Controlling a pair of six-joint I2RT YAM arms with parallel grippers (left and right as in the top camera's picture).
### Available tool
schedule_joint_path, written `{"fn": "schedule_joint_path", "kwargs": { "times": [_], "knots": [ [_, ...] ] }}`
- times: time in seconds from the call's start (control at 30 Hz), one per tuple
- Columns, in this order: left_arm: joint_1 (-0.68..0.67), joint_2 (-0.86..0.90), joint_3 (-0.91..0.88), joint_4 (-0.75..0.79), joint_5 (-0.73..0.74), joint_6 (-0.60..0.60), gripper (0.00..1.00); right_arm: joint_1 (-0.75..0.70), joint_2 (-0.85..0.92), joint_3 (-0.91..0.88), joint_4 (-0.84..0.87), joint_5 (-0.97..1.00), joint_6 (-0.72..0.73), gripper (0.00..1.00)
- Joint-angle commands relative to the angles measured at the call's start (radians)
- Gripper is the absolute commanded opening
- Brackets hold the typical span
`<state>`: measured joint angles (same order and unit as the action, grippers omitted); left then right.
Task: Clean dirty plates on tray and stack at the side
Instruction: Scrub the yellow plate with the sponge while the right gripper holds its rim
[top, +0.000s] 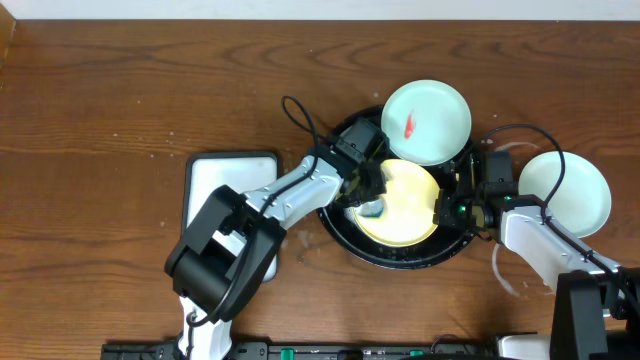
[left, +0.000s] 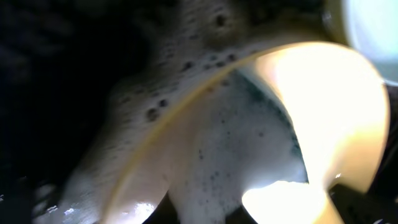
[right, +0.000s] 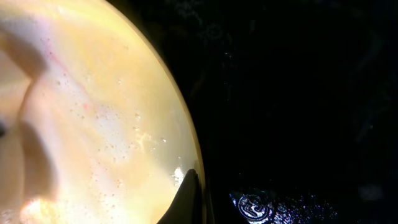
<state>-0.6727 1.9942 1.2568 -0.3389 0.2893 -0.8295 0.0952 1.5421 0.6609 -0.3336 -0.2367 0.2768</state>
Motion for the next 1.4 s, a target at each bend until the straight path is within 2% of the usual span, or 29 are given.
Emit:
{"fn": "schedule_joint_path", "kwargs": {
  "times": [0.0,0.27,0.47,0.57,0.77,1.1,1.23,1.37],
  "knots": [
    [-0.036,0.066,-0.027,0.069,-0.077,-0.050,0.08,-0.002,0.019,-0.025,-0.019,0.116,-0.023,0.01],
    [-0.121,0.103,-0.027,0.219,0.064,-0.173,0.08,-0.002,0.019,-0.025,-0.019,0.116,-0.023,0.01],
    [-0.124,0.103,-0.027,0.225,0.196,-0.179,0.08,-0.002,0.019,-0.025,-0.018,0.116,-0.023,0.01],
    [-0.118,0.103,-0.027,0.182,0.232,-0.179,0.08,-0.002,0.019,-0.025,-0.019,0.116,-0.023,0.01],
    [-0.041,0.102,-0.027,0.054,0.220,-0.167,0.07,-0.002,0.019,-0.025,-0.019,0.116,-0.023,0.01],
    [0.169,0.102,-0.026,-0.016,0.177,-0.027,0.07,-0.002,0.019,-0.025,-0.018,0.116,-0.024,0.01],
    [0.164,0.102,-0.027,-0.003,0.115,0.008,0.08,-0.002,0.019,-0.025,-0.017,0.117,-0.024,0.01],
    [0.097,0.102,-0.027,0.068,0.113,0.010,0.07,-0.002,0.019,-0.025,-0.016,0.117,-0.023,0.01]
  ]
}}
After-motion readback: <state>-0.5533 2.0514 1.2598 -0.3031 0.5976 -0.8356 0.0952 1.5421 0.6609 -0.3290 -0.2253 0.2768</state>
